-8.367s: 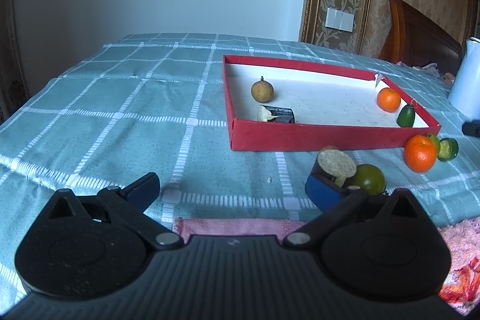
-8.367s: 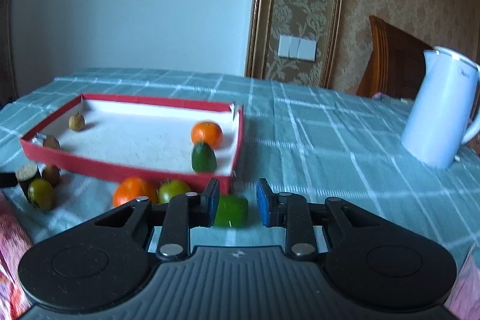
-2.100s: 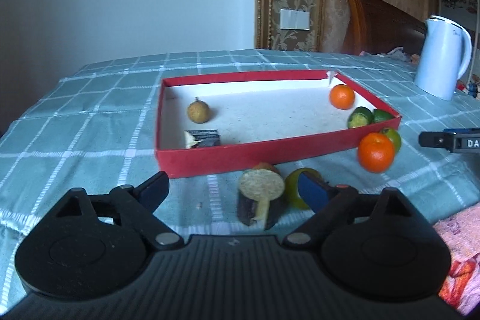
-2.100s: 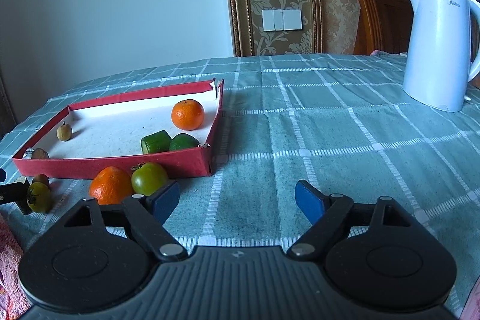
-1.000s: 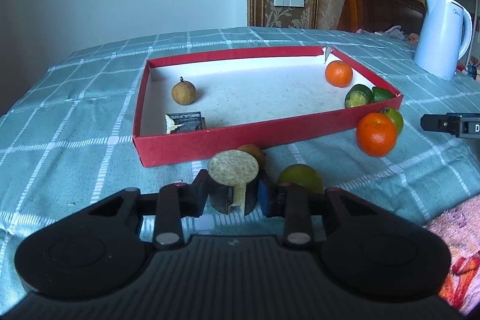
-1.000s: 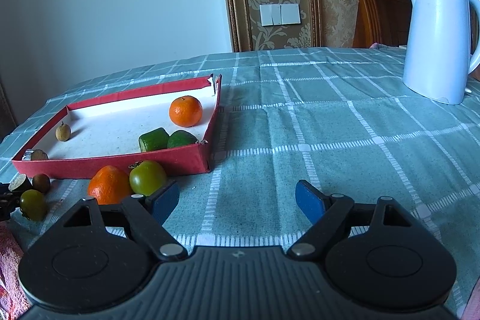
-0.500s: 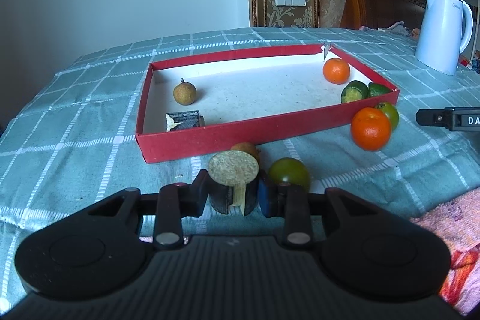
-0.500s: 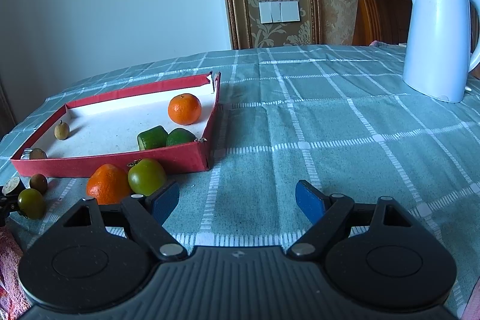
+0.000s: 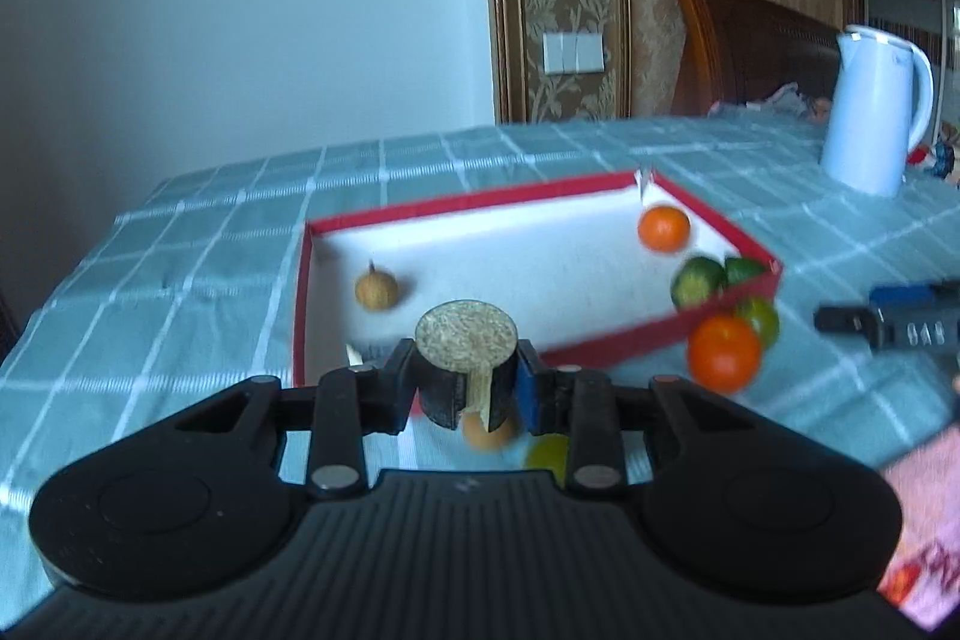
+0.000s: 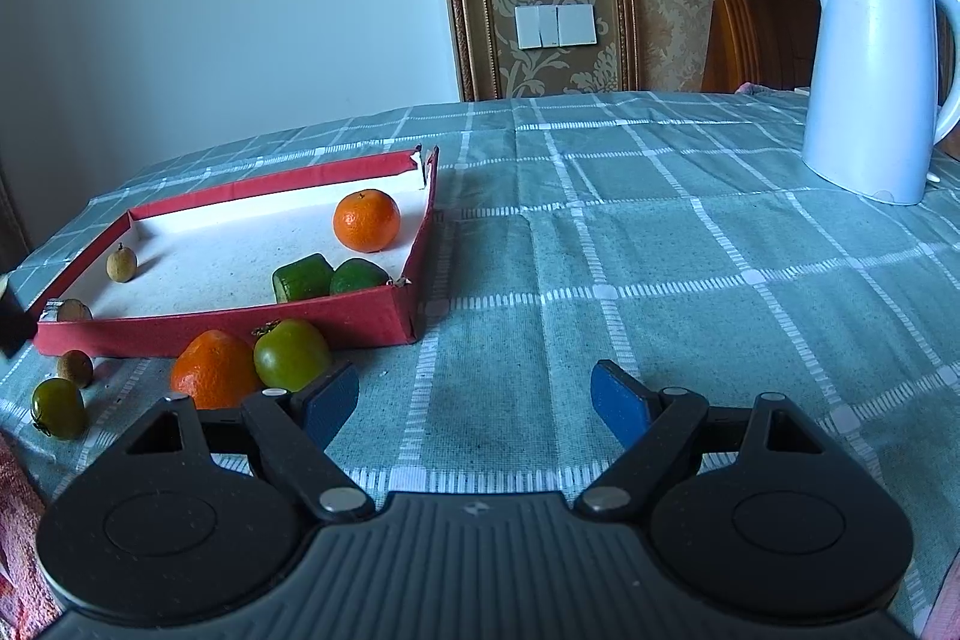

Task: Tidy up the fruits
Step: 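Carry the wooden block into the red tray and open the left gripper, then move the right tool to the green tomato beside the tray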

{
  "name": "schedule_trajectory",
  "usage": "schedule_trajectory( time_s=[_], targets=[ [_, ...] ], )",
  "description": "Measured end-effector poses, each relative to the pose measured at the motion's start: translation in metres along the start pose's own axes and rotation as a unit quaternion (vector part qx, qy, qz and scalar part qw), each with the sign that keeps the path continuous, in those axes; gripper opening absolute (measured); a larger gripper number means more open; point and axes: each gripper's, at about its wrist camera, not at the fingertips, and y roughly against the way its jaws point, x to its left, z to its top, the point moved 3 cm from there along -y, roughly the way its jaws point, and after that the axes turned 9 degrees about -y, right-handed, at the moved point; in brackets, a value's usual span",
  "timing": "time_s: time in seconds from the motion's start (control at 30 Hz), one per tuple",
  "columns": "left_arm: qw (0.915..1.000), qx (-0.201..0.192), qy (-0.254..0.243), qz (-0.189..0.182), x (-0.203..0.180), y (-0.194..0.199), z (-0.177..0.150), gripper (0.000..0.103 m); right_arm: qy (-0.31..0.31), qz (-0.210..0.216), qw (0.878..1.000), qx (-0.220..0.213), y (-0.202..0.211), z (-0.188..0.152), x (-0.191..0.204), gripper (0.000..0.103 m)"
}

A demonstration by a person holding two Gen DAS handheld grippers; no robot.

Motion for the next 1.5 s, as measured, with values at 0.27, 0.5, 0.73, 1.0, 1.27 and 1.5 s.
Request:
schedule_trajectory(
  time_s=[0.27,0.5,0.73,1.0,1.27,1.5],
  targets=[
    [0.9999,-0.001,0.013,0.000,0.015,-0.046,0.024,0.030,-0.002,0.000,1.000,-0.004,0.002,0.001,-0.001,0.085],
    [0.9986,0.047,0.025,0.007,0.026,-0.100,0.027,0.030,-0.003,0.001,1.000,-0.007,0.003,0.001,0.000,0.085],
    [0.9967,0.074,0.032,0.007,0.029,-0.128,0.015,0.030,-0.004,0.001,1.000,-0.009,0.004,0.001,0.000,0.085],
    [0.9971,0.069,0.017,0.026,0.024,-0.120,0.013,0.068,-0.004,0.003,1.000,-0.006,0.003,0.001,0.000,0.085],
    [0.9977,0.043,0.016,0.051,0.026,-0.074,0.012,0.080,-0.006,0.007,1.000,-0.006,0.003,0.001,0.000,0.085],
    [0.9955,0.027,0.060,0.068,0.040,-0.028,-0.004,0.083,-0.003,0.009,1.000,-0.002,0.002,0.001,0.001,0.085]
  ],
)
